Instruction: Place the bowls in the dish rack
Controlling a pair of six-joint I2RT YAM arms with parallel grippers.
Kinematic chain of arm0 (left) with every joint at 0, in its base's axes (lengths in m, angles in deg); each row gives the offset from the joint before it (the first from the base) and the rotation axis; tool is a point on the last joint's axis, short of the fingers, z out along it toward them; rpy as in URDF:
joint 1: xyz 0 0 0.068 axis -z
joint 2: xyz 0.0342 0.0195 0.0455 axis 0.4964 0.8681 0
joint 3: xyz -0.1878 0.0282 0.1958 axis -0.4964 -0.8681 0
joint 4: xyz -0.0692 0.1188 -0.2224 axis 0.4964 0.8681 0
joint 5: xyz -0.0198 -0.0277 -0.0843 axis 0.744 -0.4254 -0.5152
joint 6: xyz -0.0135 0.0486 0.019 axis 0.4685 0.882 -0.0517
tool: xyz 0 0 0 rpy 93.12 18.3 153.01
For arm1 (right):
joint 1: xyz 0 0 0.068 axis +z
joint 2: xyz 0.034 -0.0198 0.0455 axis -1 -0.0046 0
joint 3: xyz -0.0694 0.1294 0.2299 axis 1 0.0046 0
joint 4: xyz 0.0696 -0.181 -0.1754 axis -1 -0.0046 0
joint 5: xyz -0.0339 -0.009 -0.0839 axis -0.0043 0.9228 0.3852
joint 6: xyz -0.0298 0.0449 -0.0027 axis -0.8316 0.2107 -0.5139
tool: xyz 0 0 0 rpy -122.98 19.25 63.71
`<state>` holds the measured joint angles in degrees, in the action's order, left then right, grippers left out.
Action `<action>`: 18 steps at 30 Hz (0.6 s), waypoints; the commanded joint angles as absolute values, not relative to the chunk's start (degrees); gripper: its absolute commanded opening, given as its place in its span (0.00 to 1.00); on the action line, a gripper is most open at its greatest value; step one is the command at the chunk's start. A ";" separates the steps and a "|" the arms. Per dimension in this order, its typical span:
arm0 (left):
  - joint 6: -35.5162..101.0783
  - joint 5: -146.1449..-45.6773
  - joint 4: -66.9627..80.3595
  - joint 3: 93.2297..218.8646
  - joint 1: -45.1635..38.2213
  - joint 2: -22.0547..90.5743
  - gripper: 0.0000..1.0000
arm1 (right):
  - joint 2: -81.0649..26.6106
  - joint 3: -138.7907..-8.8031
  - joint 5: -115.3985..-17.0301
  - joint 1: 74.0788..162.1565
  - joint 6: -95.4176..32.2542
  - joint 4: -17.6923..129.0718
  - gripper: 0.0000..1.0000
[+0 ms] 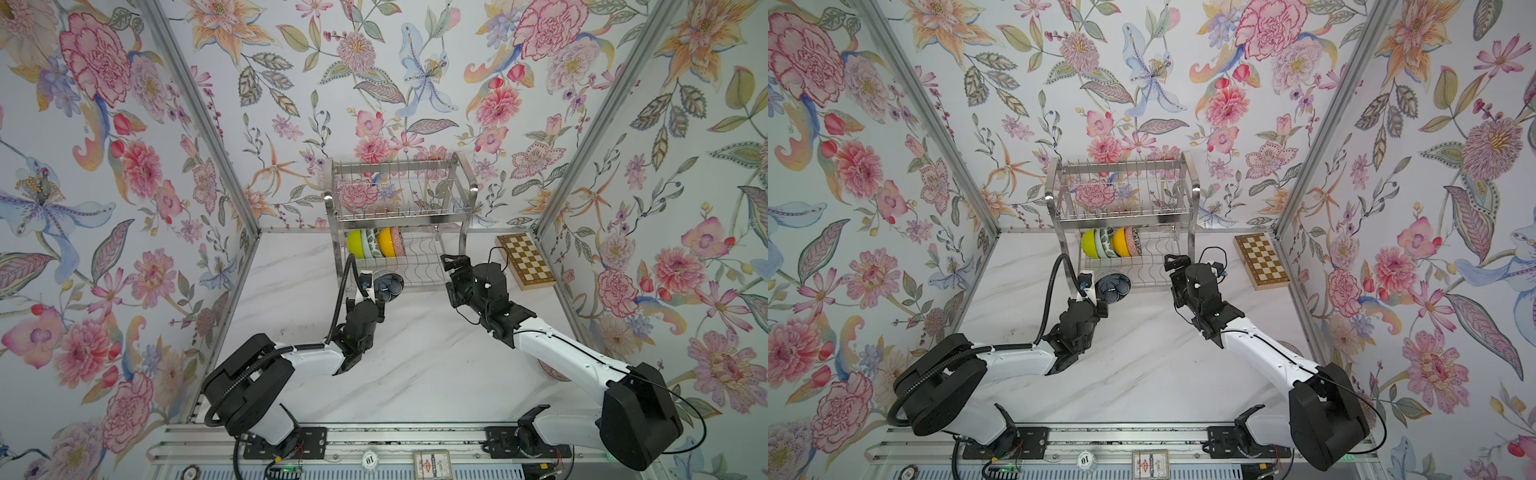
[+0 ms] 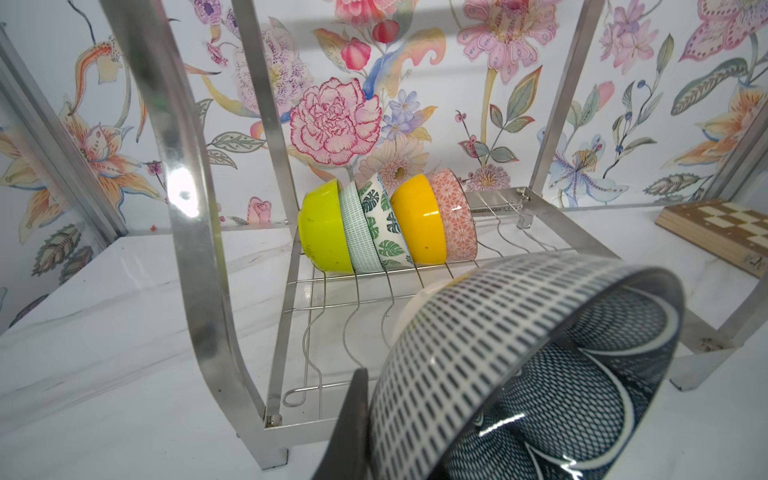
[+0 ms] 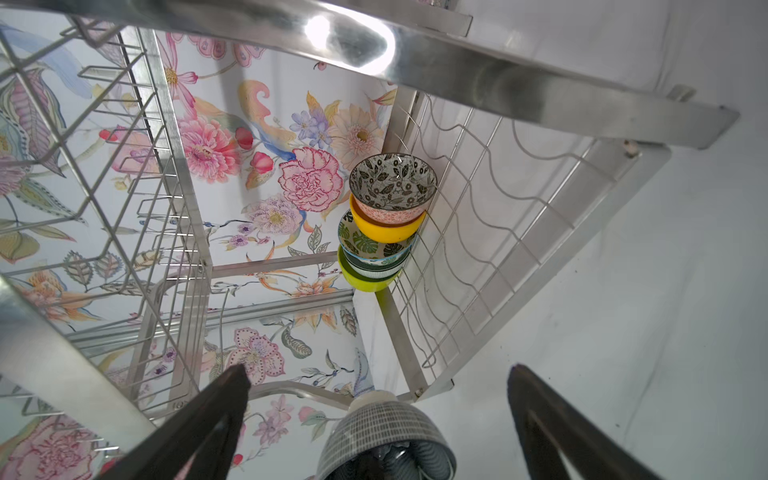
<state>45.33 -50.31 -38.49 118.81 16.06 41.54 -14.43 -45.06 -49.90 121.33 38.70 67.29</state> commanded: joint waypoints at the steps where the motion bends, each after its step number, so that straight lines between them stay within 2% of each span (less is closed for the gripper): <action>1: 52.03 -46.11 -48.75 119.27 17.44 44.63 0.00 | -14.53 -44.36 -48.83 123.46 48.99 71.03 0.98; 10: 53.34 -46.11 -53.09 120.58 18.42 50.08 0.00 | -18.72 -42.65 -47.99 129.24 61.63 80.22 0.99; 18: 54.59 -46.44 -54.41 121.49 19.13 51.35 0.00 | -23.18 -44.05 -47.80 132.01 64.05 85.84 0.98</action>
<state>54.01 -47.36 -48.83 119.25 18.38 51.34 -21.99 -43.55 -48.81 131.58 62.07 82.06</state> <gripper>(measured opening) 0.113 0.981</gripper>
